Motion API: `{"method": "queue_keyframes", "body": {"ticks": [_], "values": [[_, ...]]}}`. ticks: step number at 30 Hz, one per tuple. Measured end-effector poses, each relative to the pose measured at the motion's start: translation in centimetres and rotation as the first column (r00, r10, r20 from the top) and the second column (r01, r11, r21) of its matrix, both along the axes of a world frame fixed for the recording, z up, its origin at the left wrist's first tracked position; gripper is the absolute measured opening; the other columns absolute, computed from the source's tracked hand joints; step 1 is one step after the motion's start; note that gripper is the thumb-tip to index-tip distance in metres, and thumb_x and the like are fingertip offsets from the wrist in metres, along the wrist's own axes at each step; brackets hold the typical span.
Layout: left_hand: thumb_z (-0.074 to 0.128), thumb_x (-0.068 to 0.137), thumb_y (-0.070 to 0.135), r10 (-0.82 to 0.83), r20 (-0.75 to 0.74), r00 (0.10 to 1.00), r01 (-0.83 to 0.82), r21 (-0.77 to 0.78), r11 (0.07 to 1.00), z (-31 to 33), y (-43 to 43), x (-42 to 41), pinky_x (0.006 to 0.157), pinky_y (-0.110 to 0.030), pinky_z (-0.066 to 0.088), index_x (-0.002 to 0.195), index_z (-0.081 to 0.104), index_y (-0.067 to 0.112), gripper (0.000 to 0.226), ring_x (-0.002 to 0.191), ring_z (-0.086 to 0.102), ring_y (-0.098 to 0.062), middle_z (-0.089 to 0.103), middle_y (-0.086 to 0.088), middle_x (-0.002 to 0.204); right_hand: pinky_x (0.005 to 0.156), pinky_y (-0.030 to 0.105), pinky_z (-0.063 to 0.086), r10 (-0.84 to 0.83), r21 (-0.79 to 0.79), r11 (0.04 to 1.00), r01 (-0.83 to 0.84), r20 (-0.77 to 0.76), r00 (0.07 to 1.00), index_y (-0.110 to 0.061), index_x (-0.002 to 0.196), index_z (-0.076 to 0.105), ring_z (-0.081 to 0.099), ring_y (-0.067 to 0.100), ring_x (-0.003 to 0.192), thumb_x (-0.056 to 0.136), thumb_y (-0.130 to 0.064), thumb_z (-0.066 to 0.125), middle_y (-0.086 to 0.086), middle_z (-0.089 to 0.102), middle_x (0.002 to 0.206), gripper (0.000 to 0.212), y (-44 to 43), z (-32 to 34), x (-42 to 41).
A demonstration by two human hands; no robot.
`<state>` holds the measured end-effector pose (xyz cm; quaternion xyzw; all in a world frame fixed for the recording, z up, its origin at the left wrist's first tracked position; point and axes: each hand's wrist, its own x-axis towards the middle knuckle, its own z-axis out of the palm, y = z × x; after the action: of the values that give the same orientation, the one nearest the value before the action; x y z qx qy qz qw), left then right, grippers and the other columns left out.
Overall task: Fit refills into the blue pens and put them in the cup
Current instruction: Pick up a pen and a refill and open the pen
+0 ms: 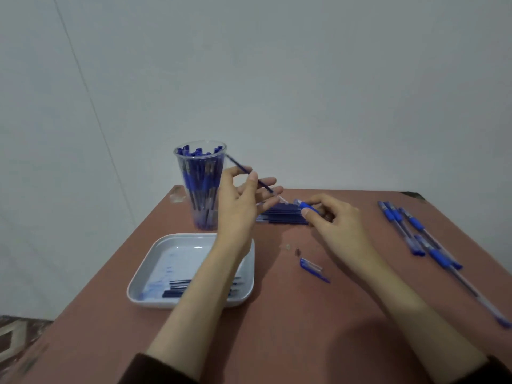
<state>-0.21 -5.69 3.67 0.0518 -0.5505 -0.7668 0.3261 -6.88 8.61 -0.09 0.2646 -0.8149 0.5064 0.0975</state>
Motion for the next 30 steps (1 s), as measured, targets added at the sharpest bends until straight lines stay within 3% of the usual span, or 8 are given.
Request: {"method": "queue_keyframes", "body": {"ticks": [8, 13, 20, 30], "values": [[0.041, 0.100, 0.007, 0.000, -0.047, 0.999, 0.004, 0.085, 0.996, -1.2, 0.3, -1.3, 0.068, -0.027, 0.058, 0.099, 0.040, 0.016, 0.009, 0.078, 0.072, -0.022, 0.067, -0.018, 0.088, 0.070, 0.045, 0.053, -0.039, 0.055, 0.998, 0.039, -0.005, 0.999, -0.037, 0.087, 0.066, 0.059, 0.014, 0.072, 0.084, -0.034, 0.063, -0.008, 0.063, 0.070, 0.005, 0.0, 0.2, -0.6], [0.040, 0.100, 0.007, -0.029, -0.025, 0.999, 0.031, 0.060, 0.998, -1.2, 0.5, -1.4, 0.068, -0.026, 0.058, 0.110, 0.037, 0.010, 0.010, 0.079, 0.072, -0.022, 0.068, -0.018, 0.088, 0.069, 0.044, 0.053, -0.030, 0.032, 0.999, 0.029, 0.018, 0.999, -0.037, 0.084, 0.067, 0.060, 0.014, 0.071, 0.085, -0.032, 0.066, -0.009, 0.063, 0.069, 0.005, 0.1, 0.4, -0.4], [0.040, 0.100, 0.008, -0.034, -0.033, 0.999, 0.037, 0.090, 0.995, -1.0, 0.2, -1.3, 0.066, -0.025, 0.057, 0.107, 0.037, 0.012, 0.009, 0.077, 0.072, -0.022, 0.068, -0.017, 0.087, 0.072, 0.043, 0.054, -0.039, 0.004, 0.999, 0.039, 0.014, 0.999, -0.042, 0.077, 0.065, 0.062, 0.012, 0.075, 0.084, -0.029, 0.067, -0.009, 0.065, 0.073, 0.015, 0.4, 0.9, -0.1], [0.039, 0.100, 0.007, -0.043, -0.032, 0.999, 0.046, 0.083, 0.995, -1.3, 0.3, -1.5, 0.069, -0.026, 0.058, 0.106, 0.037, 0.012, 0.008, 0.078, 0.072, -0.022, 0.068, -0.016, 0.085, 0.072, 0.039, 0.055, -0.024, 0.008, 1.000, 0.024, 0.022, 0.999, -0.038, 0.081, 0.069, 0.061, 0.009, 0.073, 0.082, -0.027, 0.071, -0.009, 0.066, 0.074, 0.012, 0.5, 0.9, 0.0]]}}
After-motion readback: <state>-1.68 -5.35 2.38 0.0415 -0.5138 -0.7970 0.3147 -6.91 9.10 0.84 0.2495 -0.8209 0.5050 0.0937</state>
